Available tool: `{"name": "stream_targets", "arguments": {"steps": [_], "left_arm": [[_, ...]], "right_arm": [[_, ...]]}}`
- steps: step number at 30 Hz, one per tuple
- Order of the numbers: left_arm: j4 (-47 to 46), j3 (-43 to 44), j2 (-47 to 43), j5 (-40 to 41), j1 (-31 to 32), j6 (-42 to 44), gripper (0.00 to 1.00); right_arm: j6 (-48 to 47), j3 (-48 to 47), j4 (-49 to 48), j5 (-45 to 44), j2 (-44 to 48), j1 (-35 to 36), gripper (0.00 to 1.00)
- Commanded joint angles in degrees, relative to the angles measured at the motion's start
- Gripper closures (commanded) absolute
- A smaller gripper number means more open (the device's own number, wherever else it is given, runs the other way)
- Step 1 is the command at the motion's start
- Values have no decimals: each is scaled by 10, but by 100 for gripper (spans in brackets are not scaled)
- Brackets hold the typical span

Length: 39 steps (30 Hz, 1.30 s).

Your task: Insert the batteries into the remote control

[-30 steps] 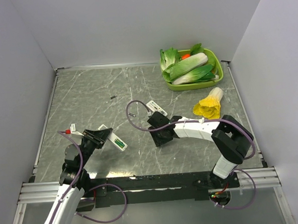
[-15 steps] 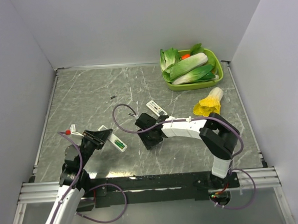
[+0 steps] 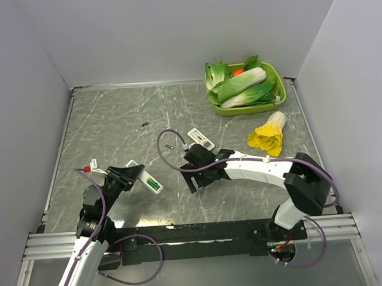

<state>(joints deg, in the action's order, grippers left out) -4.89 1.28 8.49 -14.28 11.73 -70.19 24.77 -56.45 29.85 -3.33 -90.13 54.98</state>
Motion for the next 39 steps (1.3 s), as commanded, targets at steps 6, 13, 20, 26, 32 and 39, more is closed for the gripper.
{"name": "stream_targets", "arguments": {"steps": [6,13,20,26,32,39], "left_arm": [[-17,-38,-1,-7,0,-5,98],[-14,-38,-8,-4,0,-6,98],[-24,-39,3,-6,1,-5,98],[-18,-39,-1,-5,1,-4,98],[-15,-37,-5,-6,1,-5,98],[0,-34,-16,-3,0,-3,98]], "right_arm": [[9,27,-29,17,10,-43,8],[12,30,-57,50,-28,-42,7],[10,28,-76,70,-51,-39,7],[12,15,-86,81,-66,-26,7],[12,-6,-104,73,-85,-16,7],[1,-44,-131,68,-112,-16,7]]}}
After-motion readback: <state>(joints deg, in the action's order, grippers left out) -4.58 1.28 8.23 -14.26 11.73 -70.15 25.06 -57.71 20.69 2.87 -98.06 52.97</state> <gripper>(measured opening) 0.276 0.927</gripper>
